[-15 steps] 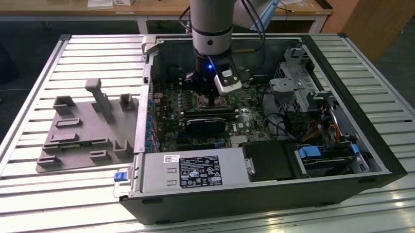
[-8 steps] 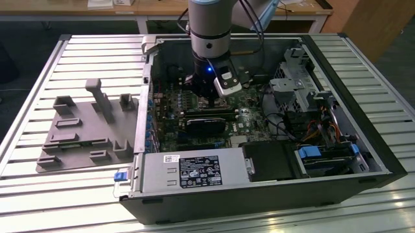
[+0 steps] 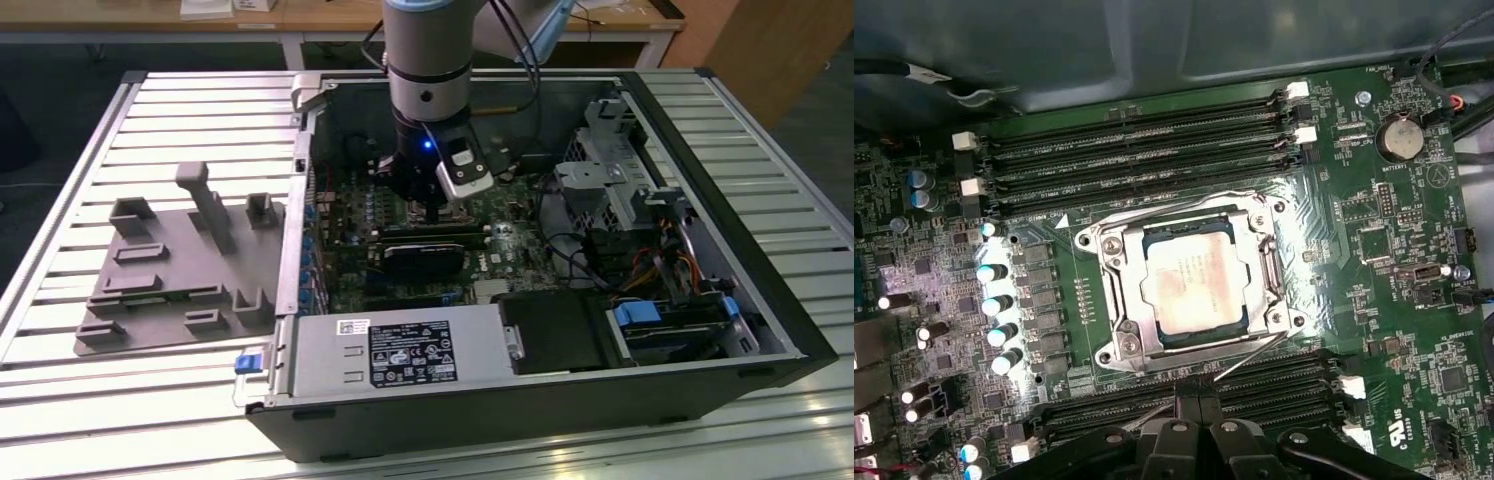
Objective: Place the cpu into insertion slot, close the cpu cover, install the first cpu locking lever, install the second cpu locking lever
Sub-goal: 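Install the second cpu locking lever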
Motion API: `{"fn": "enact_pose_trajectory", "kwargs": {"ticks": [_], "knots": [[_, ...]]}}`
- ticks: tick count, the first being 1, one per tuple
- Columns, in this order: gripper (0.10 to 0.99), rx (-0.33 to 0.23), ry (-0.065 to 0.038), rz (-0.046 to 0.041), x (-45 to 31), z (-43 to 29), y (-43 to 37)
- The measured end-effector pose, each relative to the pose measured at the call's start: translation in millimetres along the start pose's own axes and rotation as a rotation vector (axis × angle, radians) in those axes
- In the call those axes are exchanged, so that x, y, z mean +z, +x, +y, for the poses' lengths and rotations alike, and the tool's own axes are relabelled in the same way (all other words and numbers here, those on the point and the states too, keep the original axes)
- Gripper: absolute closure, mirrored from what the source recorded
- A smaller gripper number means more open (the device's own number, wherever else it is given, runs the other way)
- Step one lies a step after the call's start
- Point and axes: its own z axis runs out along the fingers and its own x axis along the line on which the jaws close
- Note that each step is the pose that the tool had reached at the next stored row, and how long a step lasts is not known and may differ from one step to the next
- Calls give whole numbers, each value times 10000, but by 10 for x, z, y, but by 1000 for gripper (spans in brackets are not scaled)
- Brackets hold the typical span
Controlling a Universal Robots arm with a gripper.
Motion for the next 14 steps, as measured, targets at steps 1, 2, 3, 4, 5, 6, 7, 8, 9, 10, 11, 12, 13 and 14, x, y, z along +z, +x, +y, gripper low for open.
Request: {"fn": "enact_pose_trajectory", "kwargs": {"ticks": [1, 2, 3, 4, 5, 6, 7, 8, 9, 10, 11, 12, 13, 14], "knots": [[984, 0, -4, 1, 1, 0, 0], [984, 3, -48, 8, 4, -2, 0], [984, 11, -138, 26, 7, -6, 1], [984, 19, -241, 41, 9, -12, 1], [984, 26, -343, 53, 13, -18, 2], [984, 33, -426, 62, 15, -27, 3], [984, 39, -509, 71, 18, -36, 4], [984, 46, -604, 81, 20, -46, 4], [984, 53, -698, 93, 22, -59, 5], [984, 59, -775, 105, 23, -74, 4], [984, 63, -836, 115, 23, -91, 2], [984, 68, -895, 125, 24, -107, 1], [984, 73, -952, 135, 24, -123, -1], [984, 77, -1010, 146, 23, -138, -2]]}}
